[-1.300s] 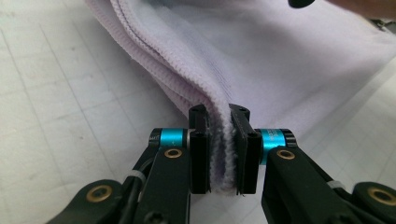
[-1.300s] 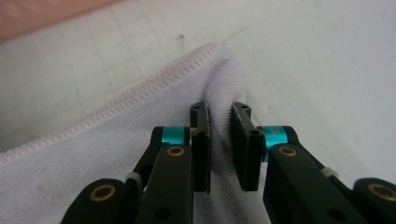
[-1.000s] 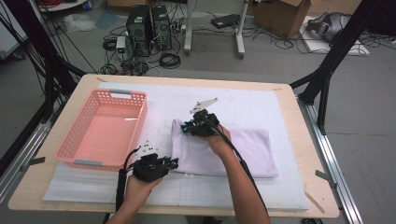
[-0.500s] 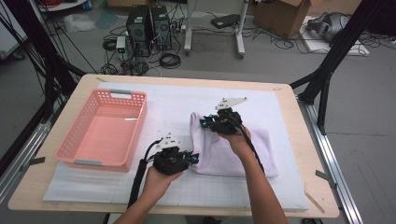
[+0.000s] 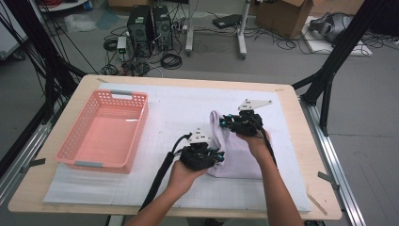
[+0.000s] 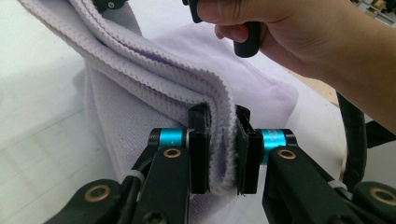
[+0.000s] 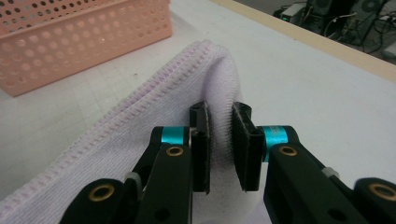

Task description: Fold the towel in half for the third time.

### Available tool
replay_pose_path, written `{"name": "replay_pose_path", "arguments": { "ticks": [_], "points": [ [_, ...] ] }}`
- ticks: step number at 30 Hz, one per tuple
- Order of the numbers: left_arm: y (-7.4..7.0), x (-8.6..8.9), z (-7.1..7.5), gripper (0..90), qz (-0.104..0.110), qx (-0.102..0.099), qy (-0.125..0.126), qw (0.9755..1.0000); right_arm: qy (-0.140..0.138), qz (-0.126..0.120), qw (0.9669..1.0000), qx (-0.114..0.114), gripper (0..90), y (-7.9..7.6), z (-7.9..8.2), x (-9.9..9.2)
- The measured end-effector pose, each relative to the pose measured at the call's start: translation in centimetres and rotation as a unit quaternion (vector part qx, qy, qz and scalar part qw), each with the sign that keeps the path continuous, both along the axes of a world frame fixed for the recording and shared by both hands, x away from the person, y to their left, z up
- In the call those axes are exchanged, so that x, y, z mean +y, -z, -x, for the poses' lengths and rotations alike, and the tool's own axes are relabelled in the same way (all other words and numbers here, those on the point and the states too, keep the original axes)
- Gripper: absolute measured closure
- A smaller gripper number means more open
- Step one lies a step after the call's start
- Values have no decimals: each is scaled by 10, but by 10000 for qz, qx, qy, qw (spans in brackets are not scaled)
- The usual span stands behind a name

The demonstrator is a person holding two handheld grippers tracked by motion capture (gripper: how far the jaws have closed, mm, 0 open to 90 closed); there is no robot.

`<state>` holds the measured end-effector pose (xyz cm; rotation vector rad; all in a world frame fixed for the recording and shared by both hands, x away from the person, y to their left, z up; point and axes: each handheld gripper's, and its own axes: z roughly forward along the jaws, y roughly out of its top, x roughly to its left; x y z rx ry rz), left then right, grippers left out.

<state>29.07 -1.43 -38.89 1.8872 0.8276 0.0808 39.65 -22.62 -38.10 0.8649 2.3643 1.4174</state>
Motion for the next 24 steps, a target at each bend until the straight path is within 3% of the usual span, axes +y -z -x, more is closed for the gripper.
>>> {"name": "replay_pose_path", "arguments": {
  "ticks": [6,16,19,21,24],
  "points": [
    [-2,-34,-5,785,-126,-49,185,9997,181,-84,9998,-70,789,2,3,-23],
    [10,-72,-13,758,-246,29,182,9995,363,-35,9993,-31,794,7,2,-52],
    [11,-77,-10,641,-214,47,286,9994,413,46,9991,-25,796,11,3,-58],
    [8,-74,-8,540,-210,-75,296,9993,444,125,9989,28,796,13,3,-63],
    [0,-65,-4,438,-15,-314,194,9993,521,133,9986,18,799,12,4,-71]
  ]
}}
